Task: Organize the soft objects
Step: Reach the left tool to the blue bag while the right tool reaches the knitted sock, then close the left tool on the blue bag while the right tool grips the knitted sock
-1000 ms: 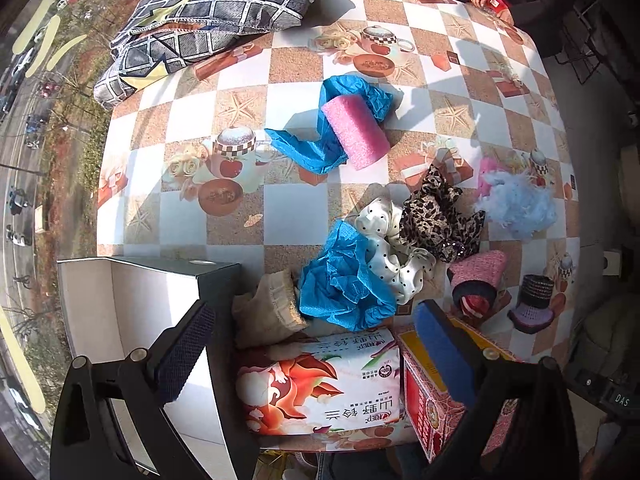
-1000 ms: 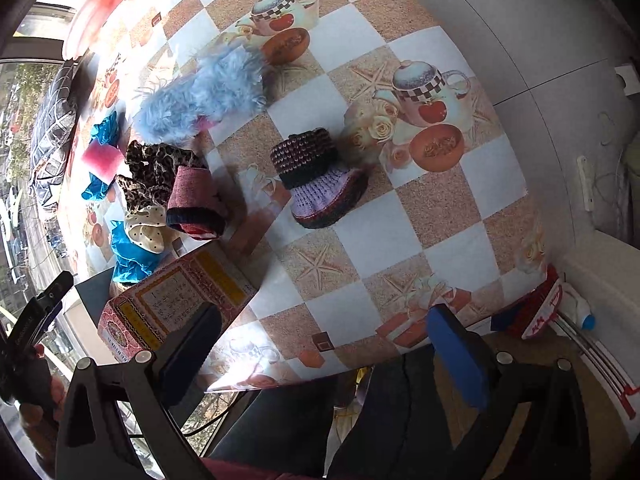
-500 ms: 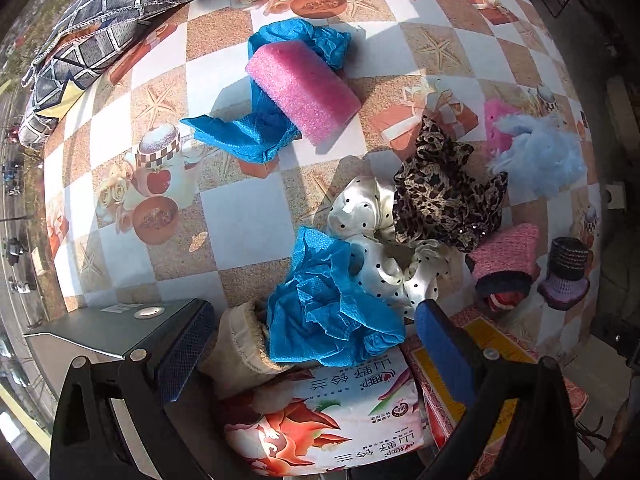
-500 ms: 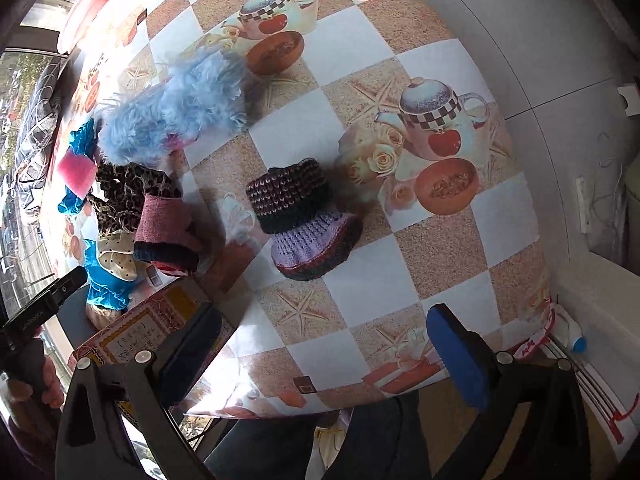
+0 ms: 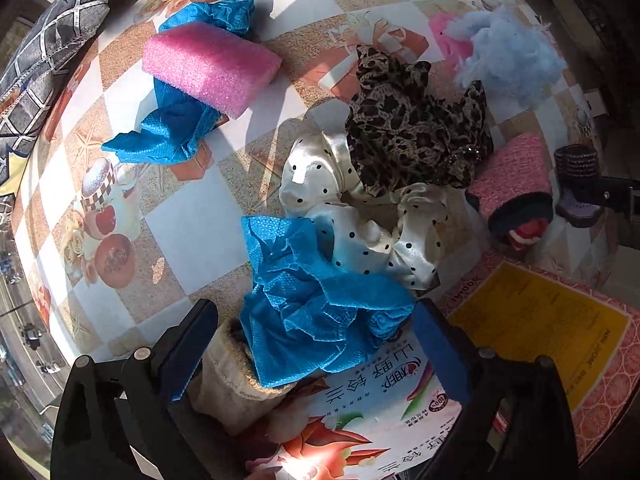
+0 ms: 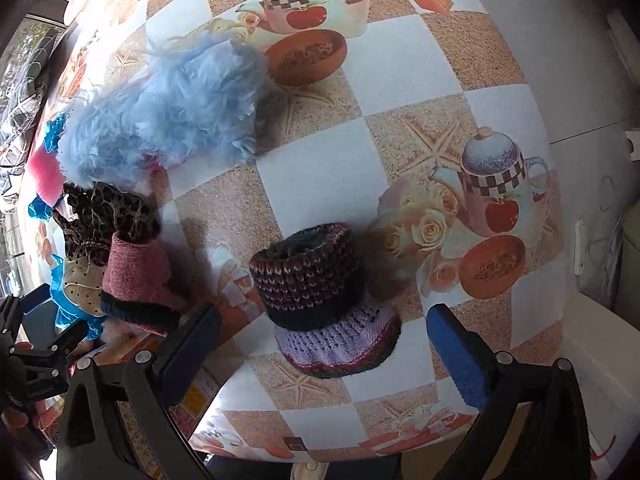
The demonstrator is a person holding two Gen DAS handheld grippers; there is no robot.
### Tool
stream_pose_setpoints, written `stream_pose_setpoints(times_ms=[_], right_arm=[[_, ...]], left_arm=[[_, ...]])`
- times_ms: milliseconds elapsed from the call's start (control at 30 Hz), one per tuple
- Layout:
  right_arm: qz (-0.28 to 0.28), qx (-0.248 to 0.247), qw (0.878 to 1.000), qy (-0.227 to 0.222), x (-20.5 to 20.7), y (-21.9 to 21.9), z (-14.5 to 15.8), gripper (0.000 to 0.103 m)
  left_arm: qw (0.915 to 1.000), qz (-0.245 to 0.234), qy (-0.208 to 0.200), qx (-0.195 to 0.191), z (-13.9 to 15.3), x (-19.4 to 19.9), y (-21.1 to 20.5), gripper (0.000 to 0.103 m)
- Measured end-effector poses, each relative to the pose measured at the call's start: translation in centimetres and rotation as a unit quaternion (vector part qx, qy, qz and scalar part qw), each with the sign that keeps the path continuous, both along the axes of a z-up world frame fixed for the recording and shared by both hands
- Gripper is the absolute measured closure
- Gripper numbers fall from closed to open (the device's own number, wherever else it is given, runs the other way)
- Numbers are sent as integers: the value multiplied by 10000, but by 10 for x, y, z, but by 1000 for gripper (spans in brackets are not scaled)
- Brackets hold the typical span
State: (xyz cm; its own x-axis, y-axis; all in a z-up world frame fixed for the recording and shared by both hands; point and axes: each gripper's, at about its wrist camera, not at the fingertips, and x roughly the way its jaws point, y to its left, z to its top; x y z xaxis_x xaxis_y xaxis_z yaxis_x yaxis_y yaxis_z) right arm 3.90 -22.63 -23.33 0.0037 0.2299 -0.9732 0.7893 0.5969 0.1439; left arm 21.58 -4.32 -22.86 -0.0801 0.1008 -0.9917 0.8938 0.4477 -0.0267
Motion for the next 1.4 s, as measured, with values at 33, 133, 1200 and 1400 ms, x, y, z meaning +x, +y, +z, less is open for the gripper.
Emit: stream_pose_setpoints(times_ms=[33,133,1200,1400], right_arm=[[31,-7,10000,0,2,1,-3,0],[90,-53,9999,49,5,5,-7,9],[48,-366,9934,-1089,-17,11,88,60],[167,-544,9911,-1204,-31,17,109,60]], left_arm=[[9999,-76,-3,86,-4,0,-2,15],[9992,-202,-109,327,-19,-4,-7,30],[9760,1278,-1154,-1331,132,16,26,87],[9729,1068,-1186,-1671,168,-22,6,87]])
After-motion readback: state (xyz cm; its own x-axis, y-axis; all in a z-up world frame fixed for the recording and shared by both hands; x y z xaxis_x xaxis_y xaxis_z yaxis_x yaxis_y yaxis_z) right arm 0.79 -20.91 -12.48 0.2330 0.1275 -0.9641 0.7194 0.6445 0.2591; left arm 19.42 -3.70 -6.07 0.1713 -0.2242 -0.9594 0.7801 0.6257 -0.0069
